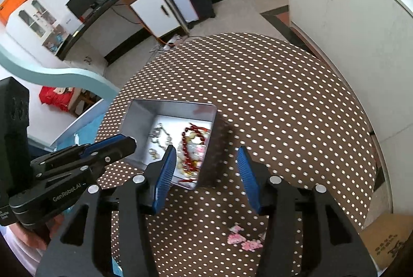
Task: Organize jewelry
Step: 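Drop the charms into the grey box with both tools, then move both tools to the pink bunny charms and close the right tool on one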
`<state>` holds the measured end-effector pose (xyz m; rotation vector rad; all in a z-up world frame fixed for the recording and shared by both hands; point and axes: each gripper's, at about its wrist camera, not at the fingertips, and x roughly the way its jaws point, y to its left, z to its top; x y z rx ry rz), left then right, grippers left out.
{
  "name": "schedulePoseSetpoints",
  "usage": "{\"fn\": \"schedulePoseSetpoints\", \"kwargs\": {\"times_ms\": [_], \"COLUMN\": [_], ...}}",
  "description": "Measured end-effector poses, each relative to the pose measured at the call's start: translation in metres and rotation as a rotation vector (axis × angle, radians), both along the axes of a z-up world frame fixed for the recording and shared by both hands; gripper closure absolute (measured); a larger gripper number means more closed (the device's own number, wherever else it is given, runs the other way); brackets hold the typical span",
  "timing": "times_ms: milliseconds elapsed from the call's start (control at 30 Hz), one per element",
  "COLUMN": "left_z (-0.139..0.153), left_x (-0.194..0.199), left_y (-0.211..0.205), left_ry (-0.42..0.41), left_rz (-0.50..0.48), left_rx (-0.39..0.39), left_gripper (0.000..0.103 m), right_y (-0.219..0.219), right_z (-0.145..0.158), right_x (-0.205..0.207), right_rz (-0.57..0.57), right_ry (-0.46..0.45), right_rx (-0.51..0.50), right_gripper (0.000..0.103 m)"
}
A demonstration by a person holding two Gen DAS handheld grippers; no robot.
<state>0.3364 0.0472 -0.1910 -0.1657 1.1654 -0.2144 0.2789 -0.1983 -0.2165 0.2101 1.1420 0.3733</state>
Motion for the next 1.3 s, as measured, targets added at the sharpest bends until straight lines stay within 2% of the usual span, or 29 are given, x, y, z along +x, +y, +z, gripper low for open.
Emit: {"fn": "schedulePoseSetpoints", "kwargs": {"times_ms": [167, 233, 267, 533, 1033, 1300], "left_z": [-0.007, -0.008, -0.008, -0.011, -0.008, -0.006], "left_x": [0.005, 0.005, 0.005, 0.004, -0.018, -0.039], "left_y": [-0.015, -0.020, -0.021, -0.020, -0.018, -0.041], "left_ry": [0.022, 0.025, 0.022, 0.025, 0.021, 0.009], "left_rz": [-0.039, -0.048, -0.051, -0.055, -0.074, -0.198], "left_rx": [0.006, 0.016, 0.021, 0.025, 0.023, 0.020], "left_gripper": [0.083, 0.076, 0.069, 0.069, 0.069, 0.069], "right_y": [-0.012, -0.017, -0.018, -0.023, -0.038, -0.054], "right_z": [-0.008, -0.009, -0.009, -0.009, -0.011, -0.020], "right_x": [-0.004, -0.005, -0.005, -0.008, -0.027, -0.048], "right_rz": [-0.032, -0.047, -0.052, -0.078, -0.137, -0.178], "right_ry": [0.032, 0.040, 0.042, 0.052, 0.073, 0.102], "right_rx": [-0.009, -0.010, -0.008, -0.007, -0.026, -0.054], "right_gripper": [0.055, 0.054, 0.054, 0.053, 0.044, 0.044]}}
